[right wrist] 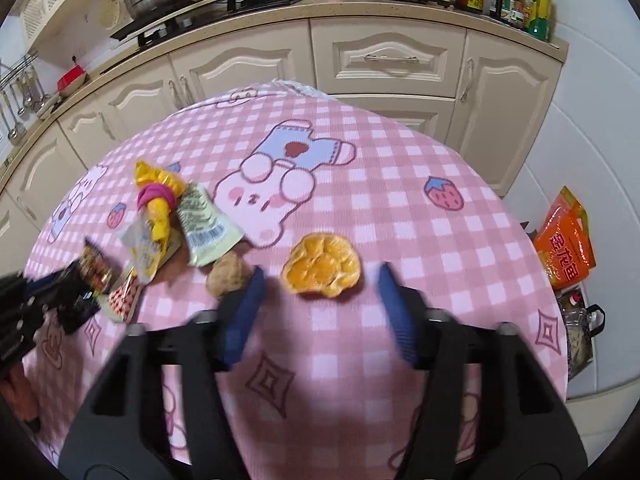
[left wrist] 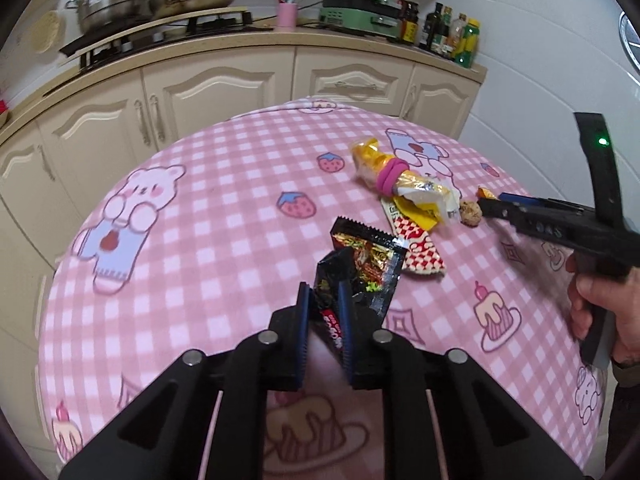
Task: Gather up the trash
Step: 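Grasp the black snack packet with the left tool while the right tool grasps the orange cracker, then carry packet and cracker over the blue bin and open both tools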
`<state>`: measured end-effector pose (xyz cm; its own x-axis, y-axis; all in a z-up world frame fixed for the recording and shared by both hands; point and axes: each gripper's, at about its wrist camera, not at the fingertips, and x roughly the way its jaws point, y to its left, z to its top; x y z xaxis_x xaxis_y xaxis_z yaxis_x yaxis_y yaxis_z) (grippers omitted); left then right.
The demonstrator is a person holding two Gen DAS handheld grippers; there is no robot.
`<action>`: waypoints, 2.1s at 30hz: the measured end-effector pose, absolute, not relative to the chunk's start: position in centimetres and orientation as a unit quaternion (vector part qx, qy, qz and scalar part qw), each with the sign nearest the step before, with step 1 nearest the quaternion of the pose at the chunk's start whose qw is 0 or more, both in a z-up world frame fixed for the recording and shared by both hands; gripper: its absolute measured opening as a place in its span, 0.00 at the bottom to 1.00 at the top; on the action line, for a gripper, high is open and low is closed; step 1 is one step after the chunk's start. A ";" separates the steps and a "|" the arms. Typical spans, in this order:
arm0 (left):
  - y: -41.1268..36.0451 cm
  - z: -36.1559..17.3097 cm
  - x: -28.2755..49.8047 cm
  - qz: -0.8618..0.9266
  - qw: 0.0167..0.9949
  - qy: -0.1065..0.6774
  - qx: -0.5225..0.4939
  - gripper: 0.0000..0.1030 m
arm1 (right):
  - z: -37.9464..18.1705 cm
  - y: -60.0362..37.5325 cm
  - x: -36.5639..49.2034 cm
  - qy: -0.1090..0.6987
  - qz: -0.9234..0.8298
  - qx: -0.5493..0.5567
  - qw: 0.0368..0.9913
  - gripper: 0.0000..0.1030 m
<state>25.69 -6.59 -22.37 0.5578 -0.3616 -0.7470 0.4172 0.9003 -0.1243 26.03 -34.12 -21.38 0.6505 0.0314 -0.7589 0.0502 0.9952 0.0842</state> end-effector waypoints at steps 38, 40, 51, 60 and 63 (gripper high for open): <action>-22.2 -12.9 17.6 -0.393 0.859 0.325 0.038 0.10 | -12.3 -47.1 7.2 0.286 -0.054 0.172 0.941 0.35; -25.2 -12.9 17.1 -0.414 0.848 0.328 0.044 0.10 | -12.6 -49.3 5.6 0.282 -0.076 0.187 0.938 0.35; -40.4 -16.5 13.6 -0.488 0.782 0.369 0.115 0.10 | -19.9 -62.4 -3.0 0.293 -0.203 0.313 0.880 0.35; -50.7 -24.3 10.8 -0.500 0.720 0.429 0.217 0.10 | -29.6 -67.1 -4.2 0.341 -0.213 0.416 0.815 0.35; -53.1 -27.1 9.9 -0.496 0.703 0.447 0.245 0.10 | -32.5 -68.4 -4.3 0.349 -0.208 0.452 0.794 0.35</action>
<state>9.89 -53.13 -27.06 0.1083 -0.4779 -0.8717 0.9164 0.3880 -0.0988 -4.32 -68.36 -32.49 0.6702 -0.0143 -0.7420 0.6454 0.5048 0.5732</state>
